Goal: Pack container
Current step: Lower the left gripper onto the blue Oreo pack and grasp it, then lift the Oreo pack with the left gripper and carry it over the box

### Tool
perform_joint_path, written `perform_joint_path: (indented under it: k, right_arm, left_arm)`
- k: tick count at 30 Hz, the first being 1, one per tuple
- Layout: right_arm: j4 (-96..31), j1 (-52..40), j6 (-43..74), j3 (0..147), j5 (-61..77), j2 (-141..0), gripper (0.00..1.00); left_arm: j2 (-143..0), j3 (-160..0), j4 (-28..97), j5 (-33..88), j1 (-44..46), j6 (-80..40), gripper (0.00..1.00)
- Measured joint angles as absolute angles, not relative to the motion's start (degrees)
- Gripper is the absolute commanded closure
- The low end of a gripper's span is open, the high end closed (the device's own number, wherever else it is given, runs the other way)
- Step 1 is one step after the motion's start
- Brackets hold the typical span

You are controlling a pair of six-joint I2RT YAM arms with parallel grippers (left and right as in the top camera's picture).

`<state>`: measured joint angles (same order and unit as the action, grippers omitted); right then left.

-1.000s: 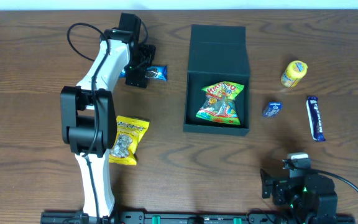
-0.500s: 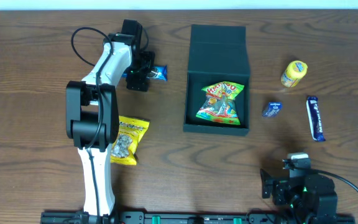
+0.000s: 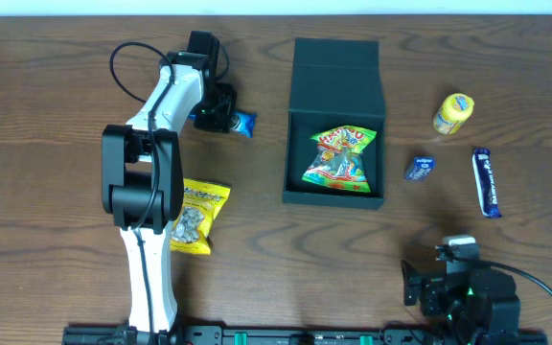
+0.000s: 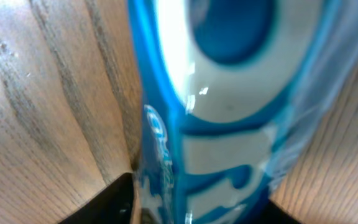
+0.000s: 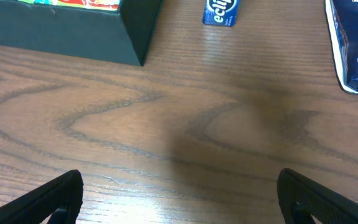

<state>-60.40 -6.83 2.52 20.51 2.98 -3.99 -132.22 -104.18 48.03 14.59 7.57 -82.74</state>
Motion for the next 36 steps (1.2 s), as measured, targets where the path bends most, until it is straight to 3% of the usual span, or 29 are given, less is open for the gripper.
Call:
perform_joint_path:
  k: [7,25,30,36]
  right_arm:
    - [-60.4,-6.8,2.5,20.5,3.0,-4.0,0.01]
    - [-60.4,-6.8,2.5,20.5,3.0,-4.0,0.01]
    - [-60.4,-6.8,2.5,20.5,3.0,-4.0,0.01]
    - [-60.4,-6.8,2.5,20.5,3.0,-4.0,0.01]
  left_arm:
    - [-132.2,-104.2,48.2,14.6,7.7,-82.7,0.7]
    - [-132.0,-104.7,52.1,15.0,9.1,-80.0,0.84]
    - [-128.6,-104.7,55.2,13.8,9.9,-76.7,0.94]
    - [-119.5,-104.8,60.1,8.0,11.6,-70.0,0.94]
